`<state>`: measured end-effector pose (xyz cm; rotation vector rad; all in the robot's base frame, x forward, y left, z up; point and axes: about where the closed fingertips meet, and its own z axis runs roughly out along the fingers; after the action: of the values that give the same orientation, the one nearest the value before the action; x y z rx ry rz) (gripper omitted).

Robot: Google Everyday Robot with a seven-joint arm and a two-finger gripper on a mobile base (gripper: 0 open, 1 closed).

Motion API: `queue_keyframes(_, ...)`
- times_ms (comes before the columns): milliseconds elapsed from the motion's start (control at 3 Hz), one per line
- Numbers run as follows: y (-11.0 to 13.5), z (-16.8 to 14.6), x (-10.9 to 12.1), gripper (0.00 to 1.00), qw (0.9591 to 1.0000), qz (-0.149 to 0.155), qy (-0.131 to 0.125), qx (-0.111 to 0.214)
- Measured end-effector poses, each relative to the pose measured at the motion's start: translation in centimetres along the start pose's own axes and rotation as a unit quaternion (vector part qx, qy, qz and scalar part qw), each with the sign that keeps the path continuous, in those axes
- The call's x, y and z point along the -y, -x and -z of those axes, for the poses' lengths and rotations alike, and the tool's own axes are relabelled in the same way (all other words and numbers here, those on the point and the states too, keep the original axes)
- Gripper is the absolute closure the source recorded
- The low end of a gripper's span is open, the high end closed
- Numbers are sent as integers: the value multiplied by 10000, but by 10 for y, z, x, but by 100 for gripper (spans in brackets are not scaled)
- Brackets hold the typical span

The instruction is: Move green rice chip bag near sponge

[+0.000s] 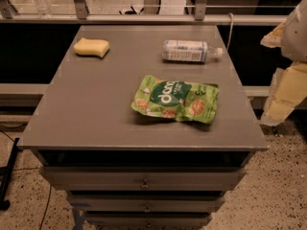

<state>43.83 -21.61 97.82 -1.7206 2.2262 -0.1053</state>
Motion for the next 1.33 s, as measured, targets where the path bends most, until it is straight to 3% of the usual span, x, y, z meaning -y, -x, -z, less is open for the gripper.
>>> queue_keyframes(333, 3, -3, 1, 0, 10000, 19, 5, 11)
queue_keyframes(1333, 58, -82, 29, 0, 9982, 248, 543, 70)
